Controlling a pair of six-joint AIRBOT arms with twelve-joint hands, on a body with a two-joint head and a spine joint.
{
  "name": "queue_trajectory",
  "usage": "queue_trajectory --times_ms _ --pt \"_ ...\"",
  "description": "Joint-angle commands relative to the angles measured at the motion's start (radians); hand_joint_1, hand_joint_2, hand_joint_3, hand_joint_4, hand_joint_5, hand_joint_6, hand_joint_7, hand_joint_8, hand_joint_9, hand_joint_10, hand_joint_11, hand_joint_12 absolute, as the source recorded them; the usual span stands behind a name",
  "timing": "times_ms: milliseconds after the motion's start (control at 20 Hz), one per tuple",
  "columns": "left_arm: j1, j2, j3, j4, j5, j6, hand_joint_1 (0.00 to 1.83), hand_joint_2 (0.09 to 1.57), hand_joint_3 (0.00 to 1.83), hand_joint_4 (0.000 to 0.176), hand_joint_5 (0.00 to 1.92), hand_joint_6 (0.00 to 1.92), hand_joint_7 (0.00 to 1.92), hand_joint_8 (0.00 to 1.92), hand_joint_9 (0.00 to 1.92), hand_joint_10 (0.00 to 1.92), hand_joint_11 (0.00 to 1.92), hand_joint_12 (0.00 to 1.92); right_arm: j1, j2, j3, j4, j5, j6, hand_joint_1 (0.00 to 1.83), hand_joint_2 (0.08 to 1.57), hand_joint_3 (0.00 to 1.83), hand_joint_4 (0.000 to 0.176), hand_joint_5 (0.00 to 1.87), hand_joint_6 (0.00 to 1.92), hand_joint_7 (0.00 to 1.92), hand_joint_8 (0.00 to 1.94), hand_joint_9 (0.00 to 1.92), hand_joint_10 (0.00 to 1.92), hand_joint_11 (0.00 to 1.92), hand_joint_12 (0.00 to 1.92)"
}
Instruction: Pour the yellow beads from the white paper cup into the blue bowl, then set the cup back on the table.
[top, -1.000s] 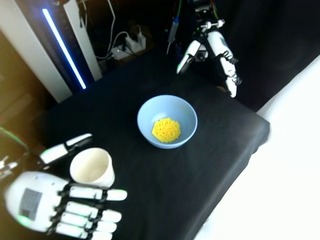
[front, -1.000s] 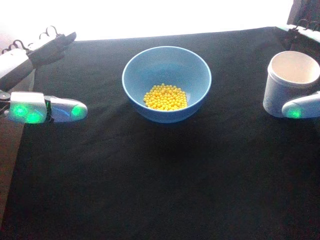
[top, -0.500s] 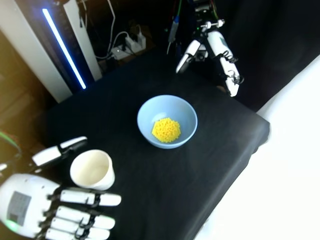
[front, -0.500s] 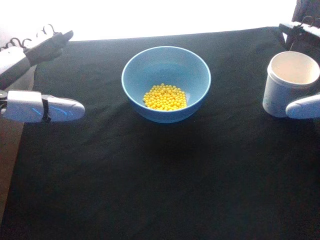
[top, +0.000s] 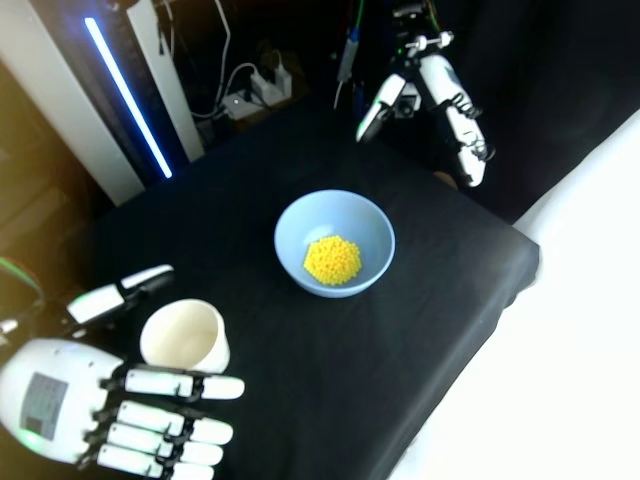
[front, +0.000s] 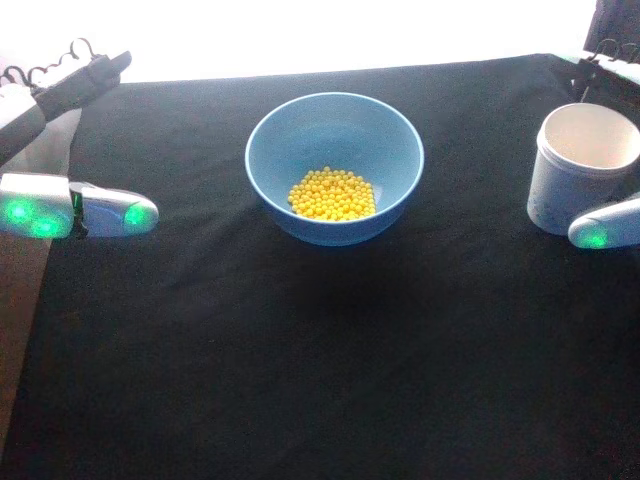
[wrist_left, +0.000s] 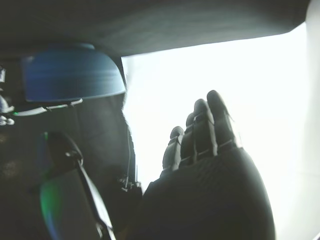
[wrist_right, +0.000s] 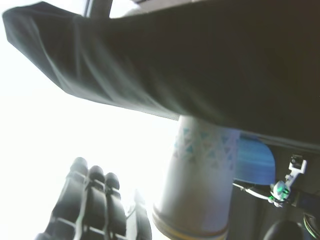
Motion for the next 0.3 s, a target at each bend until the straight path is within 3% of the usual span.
queue_trajectory --times_ms 0,100,150,250 --pt "-0.005 0.010 0.003 -0.016 -0.121 -0.007 0.64 0.68 0.00 0.055 0.00 0.00 0.06 0.00 0.08 0.00 0.00 0.27 0.007 0.014 0.001 0.033 0.114 0.004 0.61 0.51 0.00 0.176 0.00 0.00 0.00 0.00 0.00 0.00 0.00 0.00" --pt "-0.005 0.010 0.003 -0.016 -0.122 -0.007 0.64 0.69 0.00 0.072 0.00 0.00 0.12 0.00 0.15 0.01 0.05 0.30 0.007 0.017 0.001 0.033 0.114 0.004 0.60 0.52 0.00 0.176 0.00 0.00 0.00 0.00 0.00 0.00 0.00 0.00" --pt "-0.006 0.010 0.003 -0.016 -0.122 -0.007 0.63 0.70 0.00 0.057 0.00 0.00 0.14 0.01 0.14 0.00 0.01 0.29 0.007 0.019 0.001 0.033 0.114 0.004 0.58 0.52 0.00 0.176 0.00 0.00 0.00 0.00 0.00 0.00 0.00 0.00" --pt "-0.006 0.011 0.003 -0.016 -0.122 -0.007 0.65 0.69 0.00 0.052 0.00 0.00 0.16 0.00 0.17 0.00 0.00 0.34 0.007 0.022 0.001 0.033 0.114 0.004 0.58 0.51 0.00 0.176 0.00 0.00 0.00 0.00 0.00 0.00 0.00 0.00"
